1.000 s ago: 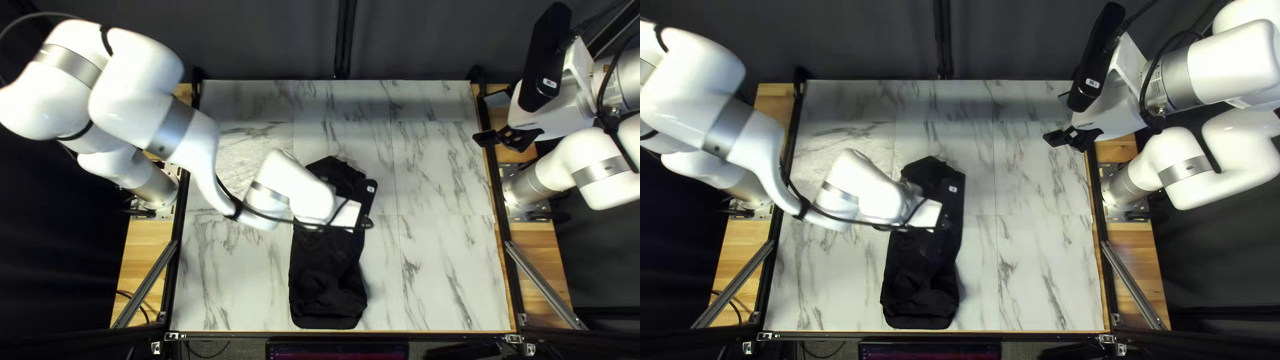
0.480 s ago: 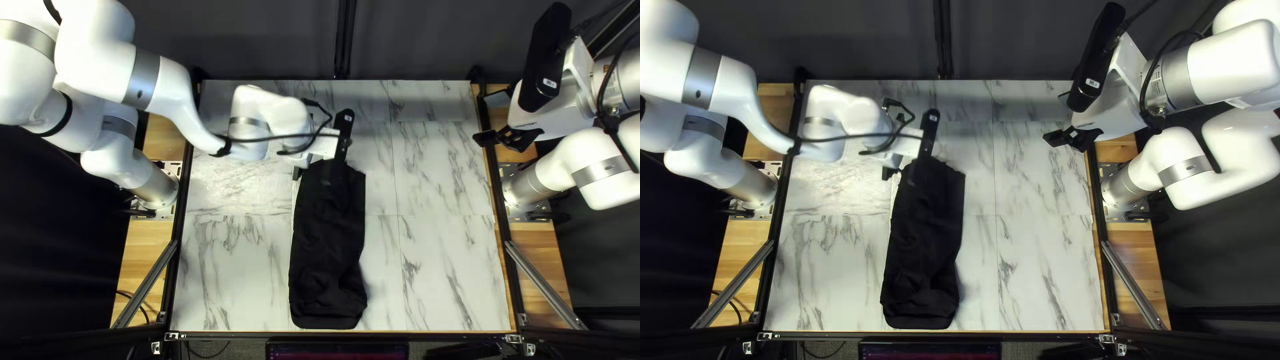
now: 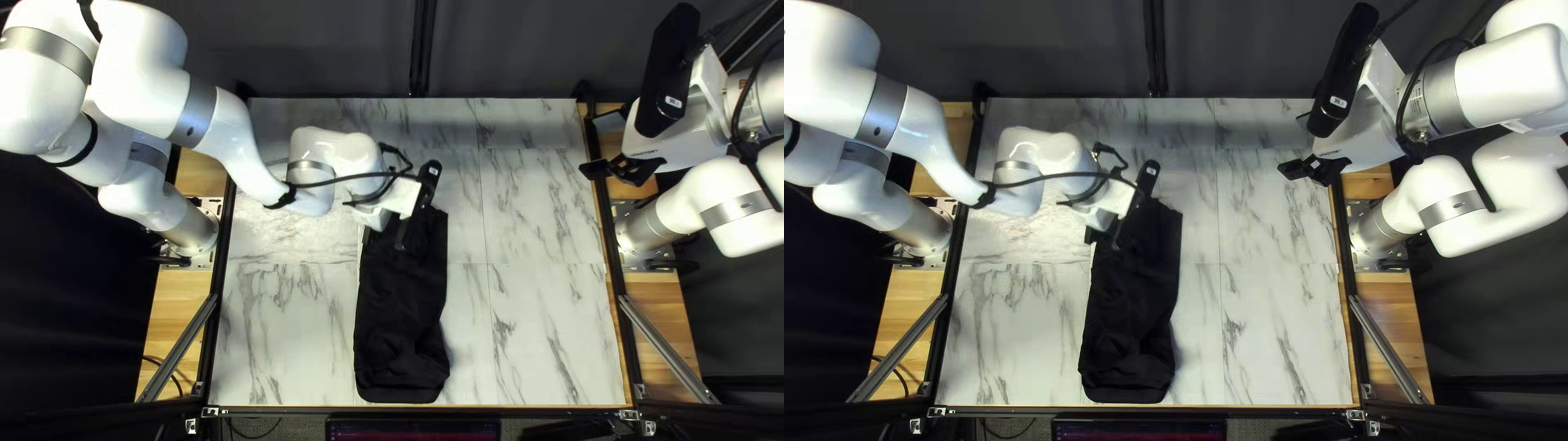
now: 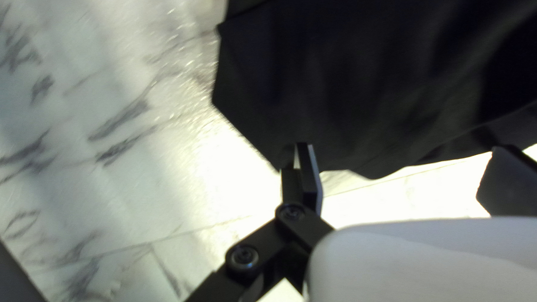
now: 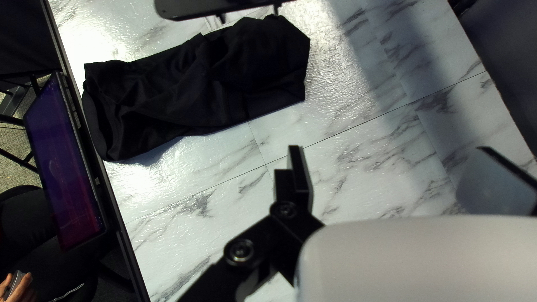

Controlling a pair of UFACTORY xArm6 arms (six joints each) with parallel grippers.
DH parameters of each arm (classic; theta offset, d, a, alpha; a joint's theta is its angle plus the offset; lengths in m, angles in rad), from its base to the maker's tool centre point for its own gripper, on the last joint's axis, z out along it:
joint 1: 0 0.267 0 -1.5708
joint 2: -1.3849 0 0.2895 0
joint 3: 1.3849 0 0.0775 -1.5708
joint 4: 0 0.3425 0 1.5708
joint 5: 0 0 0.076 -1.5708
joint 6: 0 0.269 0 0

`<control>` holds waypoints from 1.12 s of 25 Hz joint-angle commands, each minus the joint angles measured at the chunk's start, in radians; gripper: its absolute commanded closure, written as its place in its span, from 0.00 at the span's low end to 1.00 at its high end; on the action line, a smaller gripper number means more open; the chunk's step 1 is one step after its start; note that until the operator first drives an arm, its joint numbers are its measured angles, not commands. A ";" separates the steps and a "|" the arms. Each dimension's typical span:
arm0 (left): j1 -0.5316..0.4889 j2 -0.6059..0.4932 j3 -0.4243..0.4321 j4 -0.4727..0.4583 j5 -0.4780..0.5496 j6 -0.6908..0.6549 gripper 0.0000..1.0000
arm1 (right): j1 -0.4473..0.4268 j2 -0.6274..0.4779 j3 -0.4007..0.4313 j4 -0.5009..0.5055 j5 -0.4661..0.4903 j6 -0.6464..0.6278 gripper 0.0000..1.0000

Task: Fold t-shirt

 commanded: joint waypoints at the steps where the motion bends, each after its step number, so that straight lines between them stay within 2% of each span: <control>1: -0.004 0.036 -0.035 -0.006 -0.005 0.013 0.00 | 0.000 0.000 0.000 0.000 0.000 0.000 0.00; 4: -0.010 0.051 -0.059 -0.001 0.008 0.008 0.03 | 0.000 0.000 0.000 0.000 0.000 0.000 0.00; 6: -0.012 0.057 -0.075 0.006 0.023 -0.001 0.46 | 0.000 0.000 0.000 0.000 0.000 0.000 0.00; 7: -0.013 0.058 -0.079 0.009 0.029 -0.004 1.00 | 0.000 0.000 0.000 0.000 0.000 0.000 0.00; 12: -0.010 0.065 -0.111 0.022 0.060 -0.007 1.00 | 0.000 0.000 0.000 0.000 0.000 0.000 0.00; 19: 0.004 0.105 -0.246 0.078 0.158 0.006 1.00 | 0.000 0.000 0.000 0.000 0.000 0.000 0.00; 21: 0.000 0.131 -0.286 0.079 0.171 0.021 1.00 | 0.000 0.000 0.000 0.000 0.000 0.000 0.00; 26: -0.013 0.159 -0.323 0.054 0.169 0.064 0.99 | 0.000 0.000 0.000 0.000 0.000 0.000 0.00; 27: -0.014 0.160 -0.326 0.047 0.167 0.072 0.94 | 0.000 0.000 0.000 0.000 0.000 0.000 0.00; 28: -0.020 0.170 -0.341 0.031 0.165 0.090 0.85 | 0.000 0.000 0.000 0.000 0.000 0.000 0.00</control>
